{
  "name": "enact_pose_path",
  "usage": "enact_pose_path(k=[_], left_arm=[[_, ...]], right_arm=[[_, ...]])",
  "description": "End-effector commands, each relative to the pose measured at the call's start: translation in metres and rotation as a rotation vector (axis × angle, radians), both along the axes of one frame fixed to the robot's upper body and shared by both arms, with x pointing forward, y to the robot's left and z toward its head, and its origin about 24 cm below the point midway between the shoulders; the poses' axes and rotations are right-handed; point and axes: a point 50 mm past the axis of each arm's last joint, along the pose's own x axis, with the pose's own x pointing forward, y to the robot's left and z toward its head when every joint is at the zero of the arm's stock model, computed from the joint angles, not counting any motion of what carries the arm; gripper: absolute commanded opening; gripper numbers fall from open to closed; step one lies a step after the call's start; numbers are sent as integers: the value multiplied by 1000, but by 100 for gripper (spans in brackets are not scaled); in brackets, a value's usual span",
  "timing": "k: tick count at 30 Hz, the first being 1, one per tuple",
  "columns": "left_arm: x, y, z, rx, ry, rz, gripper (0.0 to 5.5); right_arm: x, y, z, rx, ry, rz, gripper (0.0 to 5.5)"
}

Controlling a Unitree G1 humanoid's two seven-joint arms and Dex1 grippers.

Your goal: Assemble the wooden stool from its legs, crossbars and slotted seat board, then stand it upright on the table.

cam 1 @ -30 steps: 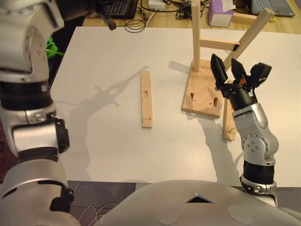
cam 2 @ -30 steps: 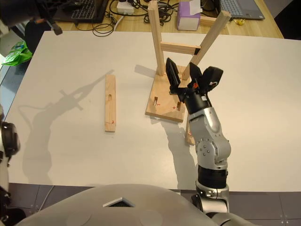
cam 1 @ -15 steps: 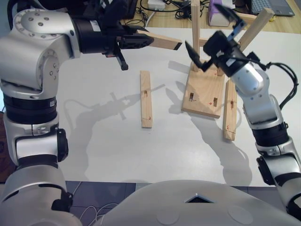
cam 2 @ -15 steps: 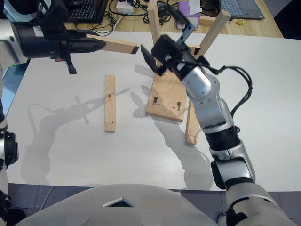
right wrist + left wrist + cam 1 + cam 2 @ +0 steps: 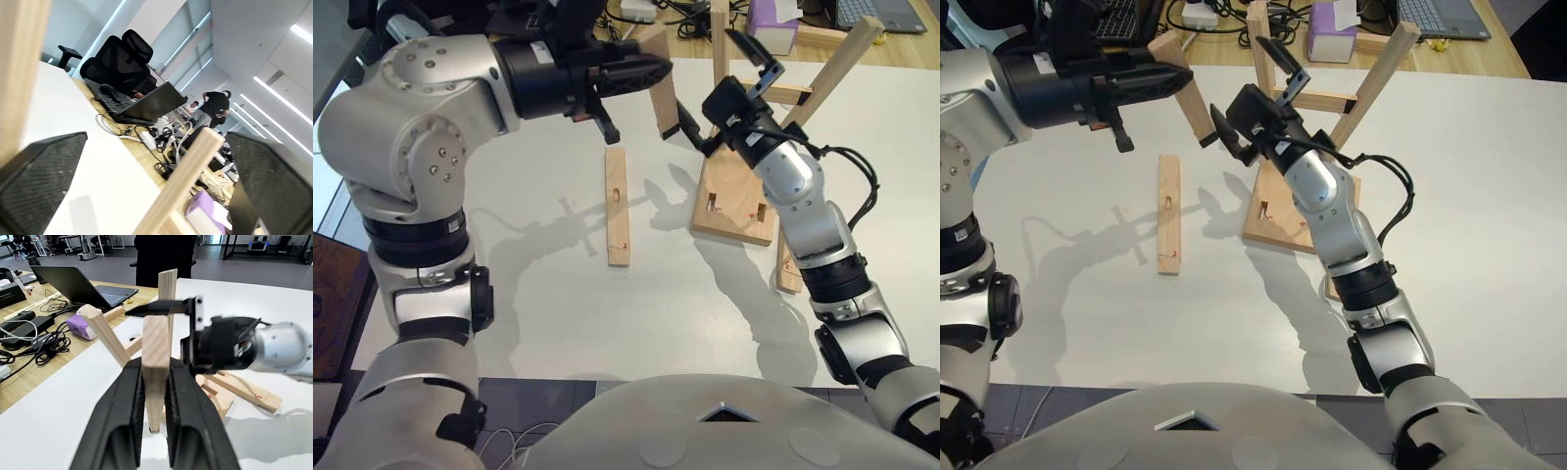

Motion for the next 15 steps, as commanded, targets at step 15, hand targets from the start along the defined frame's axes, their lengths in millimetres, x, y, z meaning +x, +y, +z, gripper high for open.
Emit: enact_pose_path(k=[15], left_arm=[[0, 10, -86, -172, -44, 752, 40]], right_arm=[[-14, -43, -19, 110, 49, -146, 540]])
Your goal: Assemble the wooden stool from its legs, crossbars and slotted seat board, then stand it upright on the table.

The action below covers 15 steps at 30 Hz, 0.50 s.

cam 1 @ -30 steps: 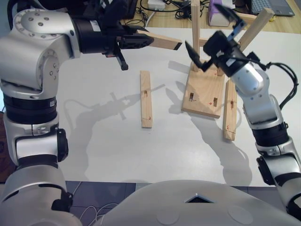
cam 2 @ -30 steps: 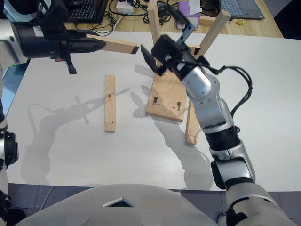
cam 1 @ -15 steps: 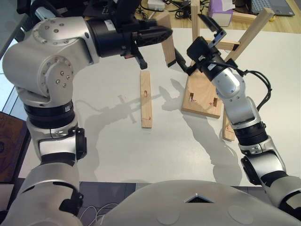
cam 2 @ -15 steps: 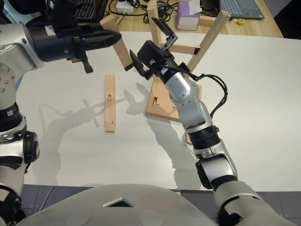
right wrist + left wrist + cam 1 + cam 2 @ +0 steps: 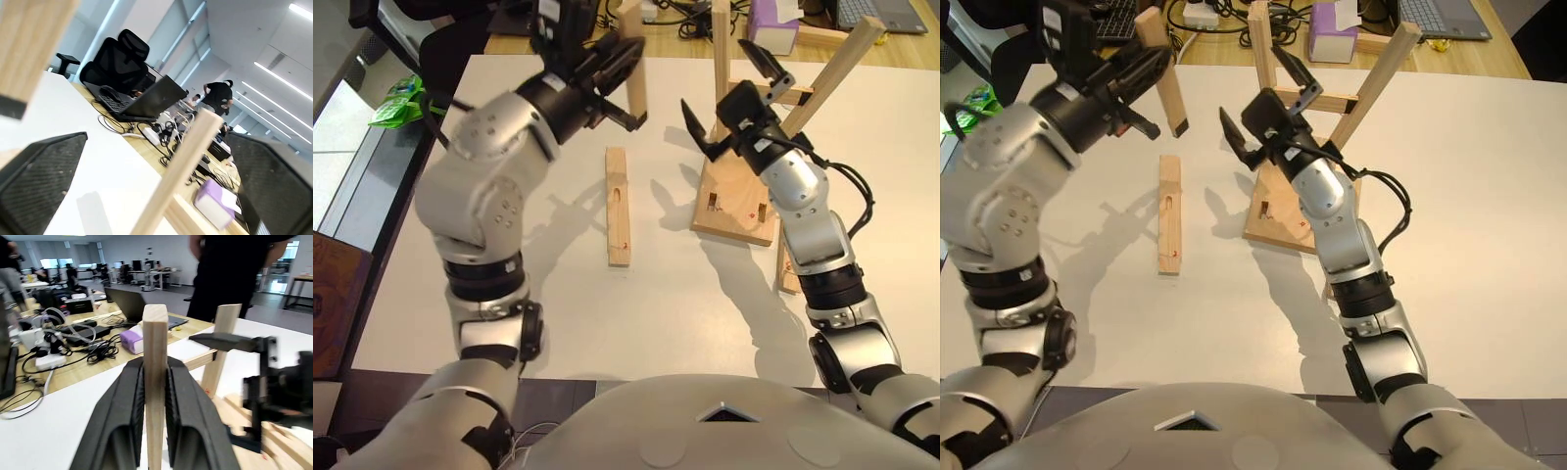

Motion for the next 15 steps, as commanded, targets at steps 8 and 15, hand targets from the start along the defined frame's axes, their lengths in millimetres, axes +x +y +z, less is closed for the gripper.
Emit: enact_pose_path(k=[8, 15], left_arm=[[-46, 2, -78, -108, 195, 520, 40], [-29, -12, -99, -217, 269, 662, 40]], right_arm=[[-19, -33, -12, 31, 31, -64, 540], [-22, -22, -16, 35, 65, -4, 540]])
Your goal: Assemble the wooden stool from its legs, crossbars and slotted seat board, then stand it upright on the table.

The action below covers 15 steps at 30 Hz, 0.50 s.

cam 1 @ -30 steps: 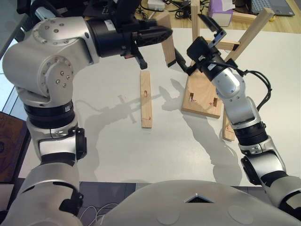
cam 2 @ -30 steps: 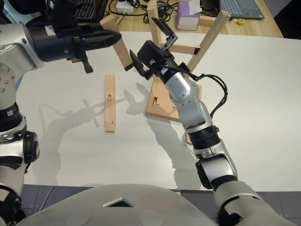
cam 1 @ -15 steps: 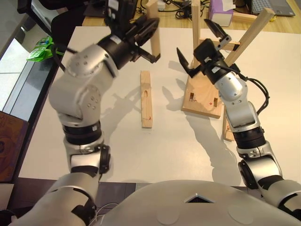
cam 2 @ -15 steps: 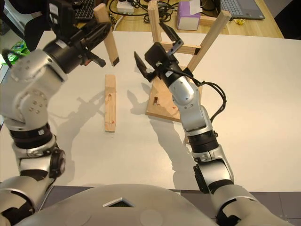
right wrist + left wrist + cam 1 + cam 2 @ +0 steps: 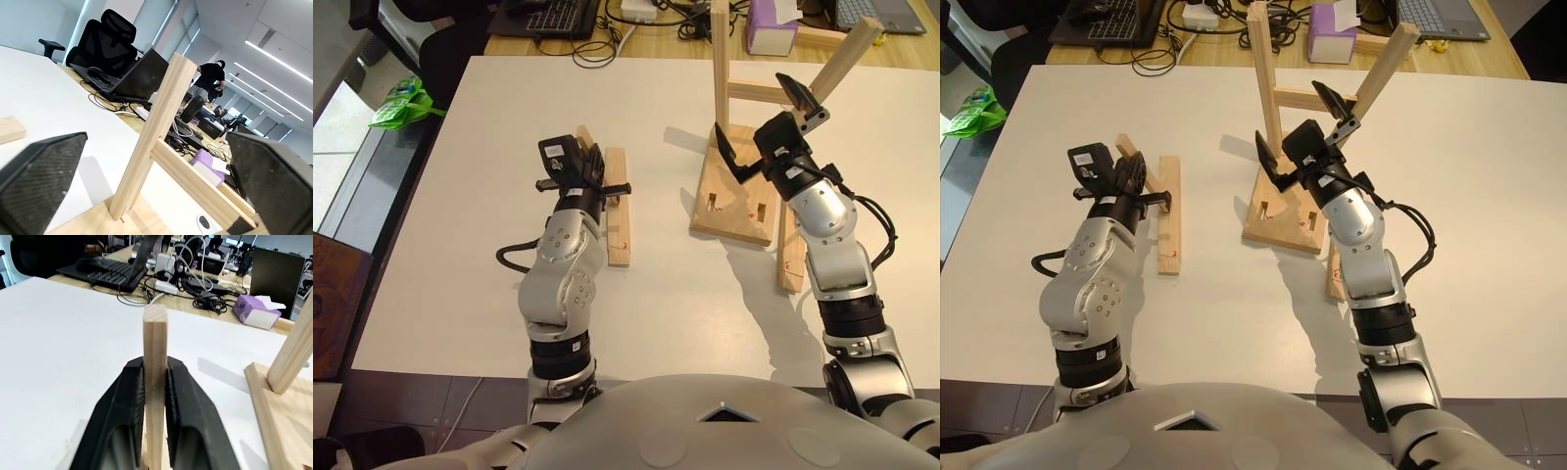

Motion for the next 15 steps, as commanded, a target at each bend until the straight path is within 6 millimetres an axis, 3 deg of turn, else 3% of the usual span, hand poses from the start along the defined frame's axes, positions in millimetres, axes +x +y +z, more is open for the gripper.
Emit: enact_pose_path(k=[1, 10, 13, 15], left_arm=[[13, -8, -9, -76, 14, 94, 40], [30, -18, -13, -91, -7, 87, 40], [26, -22, -25, -31, -8, 28, 40], [20, -21, -46, 20, -31, -48, 40]], right_arm=[[-2, 7, 0, 17, 15, 35, 540], [-2, 11, -3, 26, 23, 39, 540], [-4, 13, -3, 32, 23, 42, 540], [-4, 13, -4, 34, 25, 44, 540]])
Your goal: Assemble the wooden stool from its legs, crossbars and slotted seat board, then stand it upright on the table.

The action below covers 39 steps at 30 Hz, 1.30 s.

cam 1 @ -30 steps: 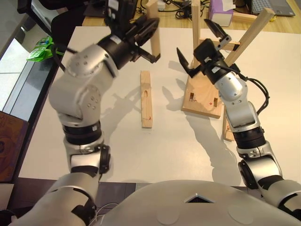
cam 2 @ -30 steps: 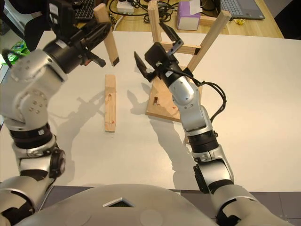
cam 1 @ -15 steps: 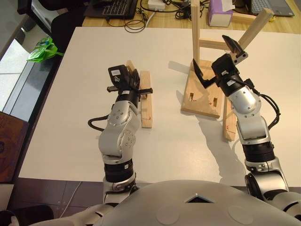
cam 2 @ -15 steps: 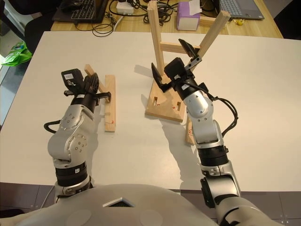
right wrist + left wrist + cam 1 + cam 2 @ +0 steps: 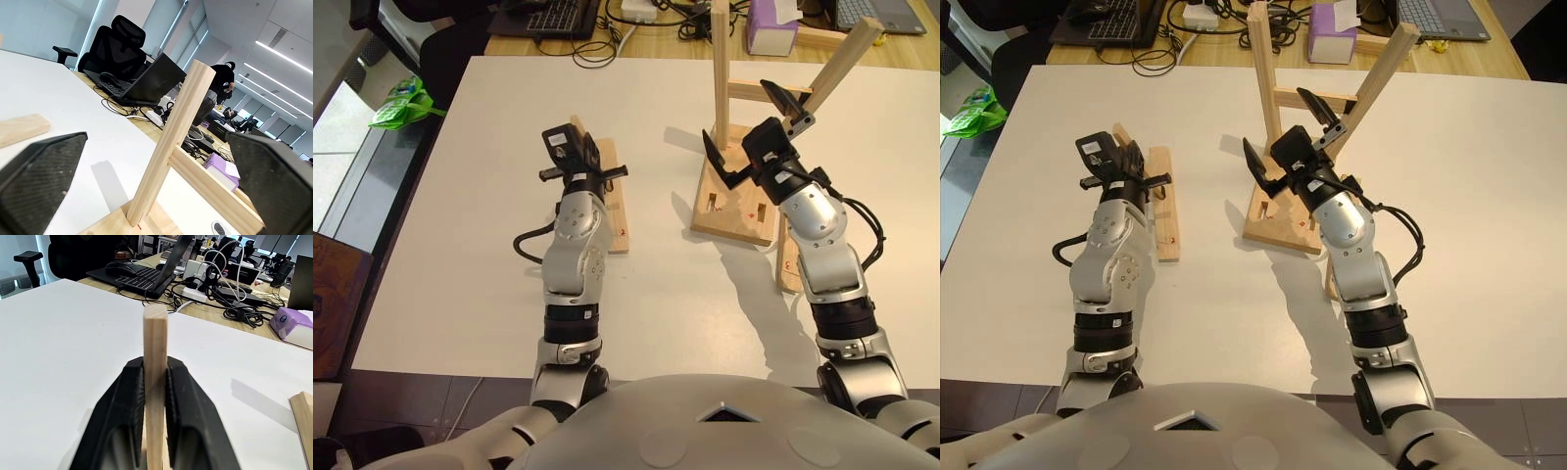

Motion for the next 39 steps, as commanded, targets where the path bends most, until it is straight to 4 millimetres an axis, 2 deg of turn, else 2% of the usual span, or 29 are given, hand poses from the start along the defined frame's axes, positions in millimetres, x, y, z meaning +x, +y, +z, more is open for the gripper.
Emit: enact_pose_path(k=[1, 4, 7, 12, 15, 24, 25, 32, 39], left_arm=[[-13, -11, -39, 56, 9, -131, 40], [-21, -10, -56, 98, -63, -183, 40], [-29, -18, -68, 145, -115, -238, 40], [-30, -26, -84, 226, -21, -291, 40], [-28, -25, -85, 237, 20, -295, 40], [-16, -19, -65, 161, -1, -306, 40], [-15, -20, -60, 158, -20, -311, 70], [-13, -13, -29, 225, -172, -308, 174], [-6, 6, 26, 307, -352, -298, 285]], right_arm=[[-1, 2, -2, 7, 10, 9, 540], [0, 0, -2, 3, 12, 19, 540], [3, -2, 0, -4, 12, 26, 540], [7, -2, 2, 2, 8, 28, 540], [8, -2, 2, 7, 7, 27, 540], [12, 1, 1, 18, -6, 11, 540], [12, 1, 1, 18, -6, 8, 540], [10, 4, -4, 26, -3, -4, 540], [11, 6, -9, 43, -6, -33, 540]])
